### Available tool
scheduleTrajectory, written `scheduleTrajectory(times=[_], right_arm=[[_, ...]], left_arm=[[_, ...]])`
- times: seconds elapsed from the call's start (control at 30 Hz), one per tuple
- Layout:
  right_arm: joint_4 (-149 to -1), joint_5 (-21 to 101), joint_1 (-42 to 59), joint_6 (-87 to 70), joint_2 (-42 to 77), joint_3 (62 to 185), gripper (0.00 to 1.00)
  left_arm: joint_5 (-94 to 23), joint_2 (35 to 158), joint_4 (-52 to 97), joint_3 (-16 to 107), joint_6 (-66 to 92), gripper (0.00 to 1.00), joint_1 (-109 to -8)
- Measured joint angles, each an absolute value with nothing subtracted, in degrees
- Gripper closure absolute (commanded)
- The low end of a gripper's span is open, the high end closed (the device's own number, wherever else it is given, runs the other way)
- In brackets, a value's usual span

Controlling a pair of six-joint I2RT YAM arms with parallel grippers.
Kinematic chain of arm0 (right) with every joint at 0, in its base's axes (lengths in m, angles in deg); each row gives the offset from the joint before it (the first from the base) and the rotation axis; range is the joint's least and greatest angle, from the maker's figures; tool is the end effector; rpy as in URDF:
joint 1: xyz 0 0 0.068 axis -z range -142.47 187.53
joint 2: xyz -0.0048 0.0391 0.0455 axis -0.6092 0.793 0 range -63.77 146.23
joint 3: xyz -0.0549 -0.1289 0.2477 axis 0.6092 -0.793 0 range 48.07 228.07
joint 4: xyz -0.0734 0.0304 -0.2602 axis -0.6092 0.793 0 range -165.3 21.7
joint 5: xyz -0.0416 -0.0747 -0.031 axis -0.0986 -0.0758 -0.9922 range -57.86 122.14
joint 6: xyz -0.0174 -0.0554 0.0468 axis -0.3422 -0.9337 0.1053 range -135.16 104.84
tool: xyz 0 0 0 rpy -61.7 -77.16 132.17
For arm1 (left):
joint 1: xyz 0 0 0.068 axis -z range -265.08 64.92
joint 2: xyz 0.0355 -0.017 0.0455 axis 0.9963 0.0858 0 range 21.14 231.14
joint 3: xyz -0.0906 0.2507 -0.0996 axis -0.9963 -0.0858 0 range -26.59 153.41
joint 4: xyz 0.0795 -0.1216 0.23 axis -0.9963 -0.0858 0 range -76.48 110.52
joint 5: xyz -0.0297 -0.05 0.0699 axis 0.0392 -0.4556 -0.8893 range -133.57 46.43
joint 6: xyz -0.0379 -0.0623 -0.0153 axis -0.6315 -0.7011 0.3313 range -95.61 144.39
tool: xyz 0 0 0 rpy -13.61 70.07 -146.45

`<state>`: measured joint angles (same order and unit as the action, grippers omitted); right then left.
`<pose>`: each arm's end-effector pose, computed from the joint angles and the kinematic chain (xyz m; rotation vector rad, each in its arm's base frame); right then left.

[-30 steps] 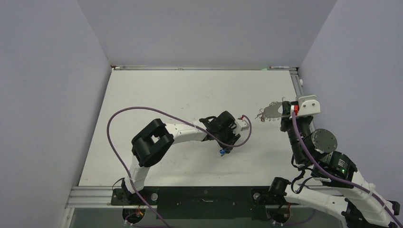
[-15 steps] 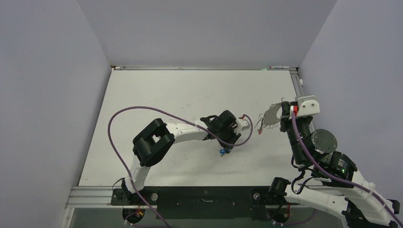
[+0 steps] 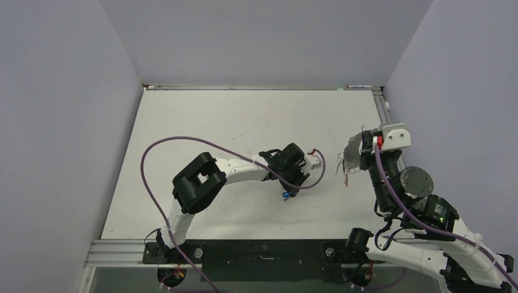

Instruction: Put the keys on the keyring

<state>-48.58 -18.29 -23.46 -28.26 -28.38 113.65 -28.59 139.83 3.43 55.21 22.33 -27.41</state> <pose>0.0906 0.0640 0.4610 -0.2785 1.5068 0.0012 0.2391 -0.4080 0.1412 1.3261 2.2739 -0.7257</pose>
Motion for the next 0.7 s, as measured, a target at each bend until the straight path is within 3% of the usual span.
scheduleTrajectory(times=[0.2, 0.7], right_arm=[[-48.6, -18.7, -23.7, -28.2, -28.4, 113.6, 0.95], [-48.6, -18.7, -24.5, -27.9, -28.4, 113.6, 0.95]], left_arm=[[-28.6, 140.4, 2.6, 56.1, 22.3, 1.00, -27.1], [-28.3, 134.2, 5.1, 50.8, 20.9, 1.00, -27.1]])
